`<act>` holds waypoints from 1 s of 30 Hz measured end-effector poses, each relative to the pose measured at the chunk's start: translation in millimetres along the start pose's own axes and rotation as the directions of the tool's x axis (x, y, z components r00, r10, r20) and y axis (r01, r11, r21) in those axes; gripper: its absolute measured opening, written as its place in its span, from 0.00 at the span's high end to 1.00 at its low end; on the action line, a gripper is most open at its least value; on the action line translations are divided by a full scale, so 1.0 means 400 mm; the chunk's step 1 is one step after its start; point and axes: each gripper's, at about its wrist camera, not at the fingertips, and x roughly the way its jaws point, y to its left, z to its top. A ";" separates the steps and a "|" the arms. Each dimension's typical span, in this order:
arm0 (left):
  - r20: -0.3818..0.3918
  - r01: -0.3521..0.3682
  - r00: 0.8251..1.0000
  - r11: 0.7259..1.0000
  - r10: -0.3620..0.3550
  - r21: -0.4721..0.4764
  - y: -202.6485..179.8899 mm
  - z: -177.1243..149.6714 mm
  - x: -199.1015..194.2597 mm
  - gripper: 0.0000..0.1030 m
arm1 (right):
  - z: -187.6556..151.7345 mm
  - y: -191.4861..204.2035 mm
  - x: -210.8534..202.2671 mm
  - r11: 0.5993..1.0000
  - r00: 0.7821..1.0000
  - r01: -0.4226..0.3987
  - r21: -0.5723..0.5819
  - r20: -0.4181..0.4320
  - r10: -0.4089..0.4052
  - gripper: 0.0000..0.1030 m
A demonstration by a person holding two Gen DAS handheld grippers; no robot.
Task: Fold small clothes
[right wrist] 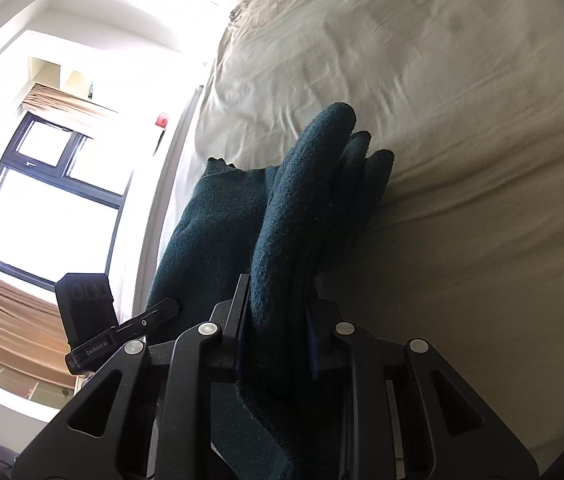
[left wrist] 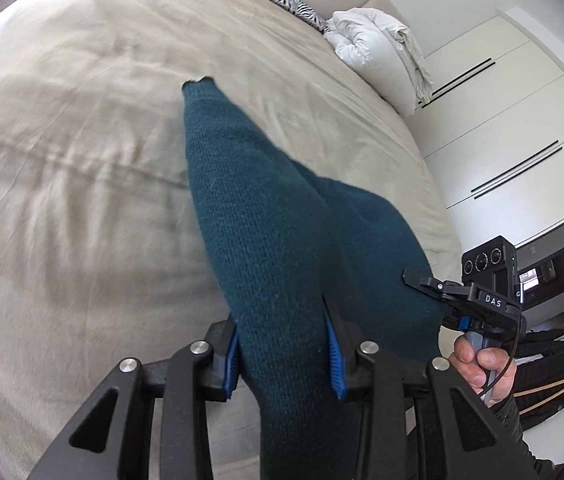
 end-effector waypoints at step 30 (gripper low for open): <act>0.267 -0.357 0.915 0.917 0.303 0.180 -0.162 -0.110 -0.079 0.34 | -0.192 -0.037 -0.002 0.999 0.997 -0.042 -0.019 0.064 0.043 0.72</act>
